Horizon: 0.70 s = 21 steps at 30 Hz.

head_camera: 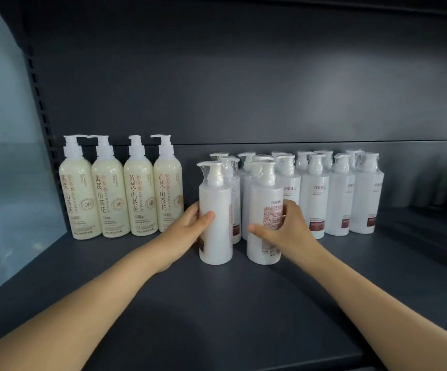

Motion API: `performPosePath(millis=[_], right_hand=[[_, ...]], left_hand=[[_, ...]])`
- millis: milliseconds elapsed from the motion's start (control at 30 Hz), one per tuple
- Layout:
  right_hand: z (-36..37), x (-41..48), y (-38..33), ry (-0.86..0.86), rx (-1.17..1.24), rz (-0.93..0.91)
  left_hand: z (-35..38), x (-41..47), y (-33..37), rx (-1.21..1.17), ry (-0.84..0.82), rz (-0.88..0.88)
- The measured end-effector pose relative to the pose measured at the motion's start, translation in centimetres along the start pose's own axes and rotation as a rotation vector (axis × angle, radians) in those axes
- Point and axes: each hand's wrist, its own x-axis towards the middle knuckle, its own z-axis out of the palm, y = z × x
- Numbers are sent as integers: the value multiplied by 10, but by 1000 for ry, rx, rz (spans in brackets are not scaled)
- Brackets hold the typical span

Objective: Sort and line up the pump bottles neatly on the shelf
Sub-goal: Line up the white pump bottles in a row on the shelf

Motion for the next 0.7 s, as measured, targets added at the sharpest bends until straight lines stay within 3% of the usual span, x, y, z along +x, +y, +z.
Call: performPosePath(millis=[167, 367, 433, 533, 700], right_hand=[[-12, -1, 3, -49, 55, 44], [-26, 1, -2, -289, 142, -10], [-26, 0, -3, -298, 116, -28], [-20, 0, 1, -210, 97, -10], [-13, 2, 2, -80, 36, 17]], left_hand=[[-7, 4, -1, 32, 5, -22], [15, 5, -3, 310, 235, 55], [23, 6, -4, 383, 297, 71], [22, 7, -1, 433, 204, 30], [0, -4, 4, 136, -60, -65]])
